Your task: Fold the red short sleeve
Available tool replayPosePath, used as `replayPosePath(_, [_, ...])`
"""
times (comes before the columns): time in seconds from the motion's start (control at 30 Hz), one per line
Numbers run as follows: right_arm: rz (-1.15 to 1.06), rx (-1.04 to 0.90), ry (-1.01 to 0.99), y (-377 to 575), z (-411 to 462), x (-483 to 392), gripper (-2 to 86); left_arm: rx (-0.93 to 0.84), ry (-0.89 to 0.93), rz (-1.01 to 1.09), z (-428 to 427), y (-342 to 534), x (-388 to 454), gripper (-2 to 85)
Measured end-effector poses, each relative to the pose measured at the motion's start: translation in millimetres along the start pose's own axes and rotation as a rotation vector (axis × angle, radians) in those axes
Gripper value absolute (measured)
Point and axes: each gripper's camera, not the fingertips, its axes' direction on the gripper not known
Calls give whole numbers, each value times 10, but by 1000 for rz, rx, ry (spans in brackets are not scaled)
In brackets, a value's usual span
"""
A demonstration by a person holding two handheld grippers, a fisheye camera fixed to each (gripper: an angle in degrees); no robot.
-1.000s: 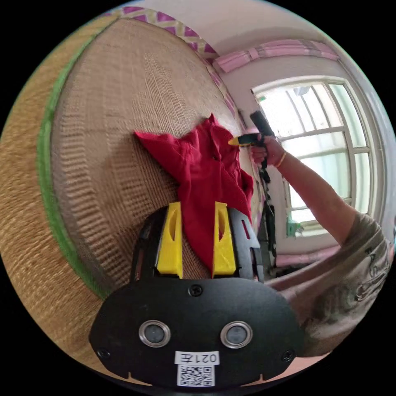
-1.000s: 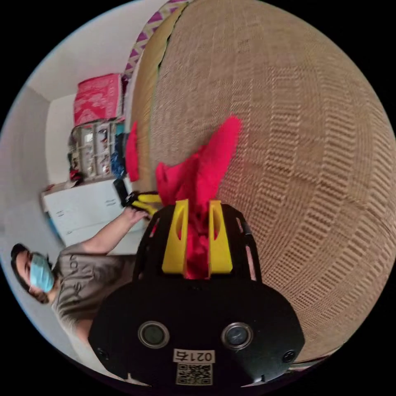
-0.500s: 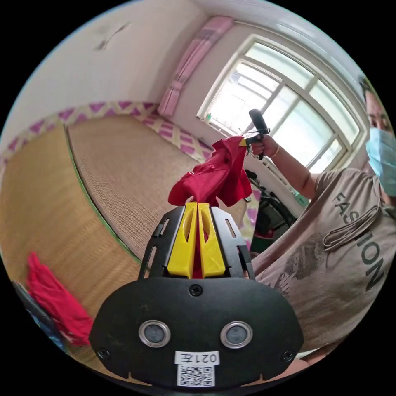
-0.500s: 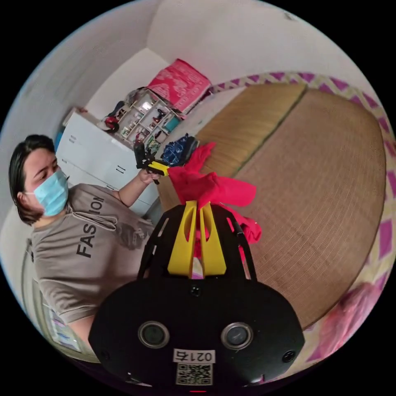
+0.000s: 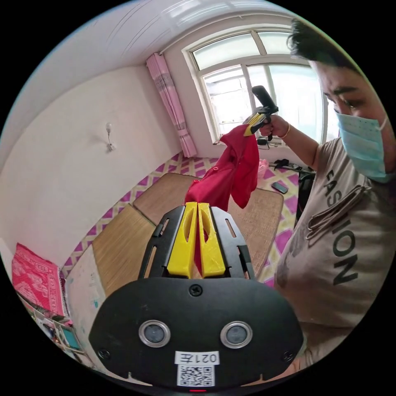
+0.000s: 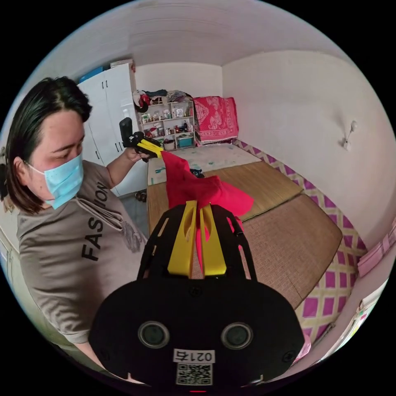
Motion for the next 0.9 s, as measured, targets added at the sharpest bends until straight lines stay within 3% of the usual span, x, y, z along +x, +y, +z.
replayPosePath(0.17, [-51, -31, 69, -126, -190, -363, -7, -63, 16, 20, -87, -182, -55, -9])
replayPosePath(0.33, [4, -92, 59, -239, 179, 119, -7, -209, 94, 29, 751, -386, -572, -9])
replayPosePath(0.5, [192, -166, -54, -54, 1216, 1212, -6, -393, 223, 4, 2704, -283, -1446, -9])
replayPosePath(0.57, [240, -214, -34, 25, 1748, 1631, -5, -453, 196, 18, 3513, -212, -1704, -9])
replayPosePath(0.7, [385, -303, 82, 153, 2856, 2570, 4, -507, 147, -145, 5167, -58, -2356, -6])
replayPosePath(0.8, [505, -373, 186, 290, 3276, 3048, 59, -464, 102, -309, 5789, 179, -2605, 9])
replayPosePath(0.9, [634, -298, 79, 602, 3318, 3208, 92, -460, 201, -309, 6106, 514, -2552, 46])
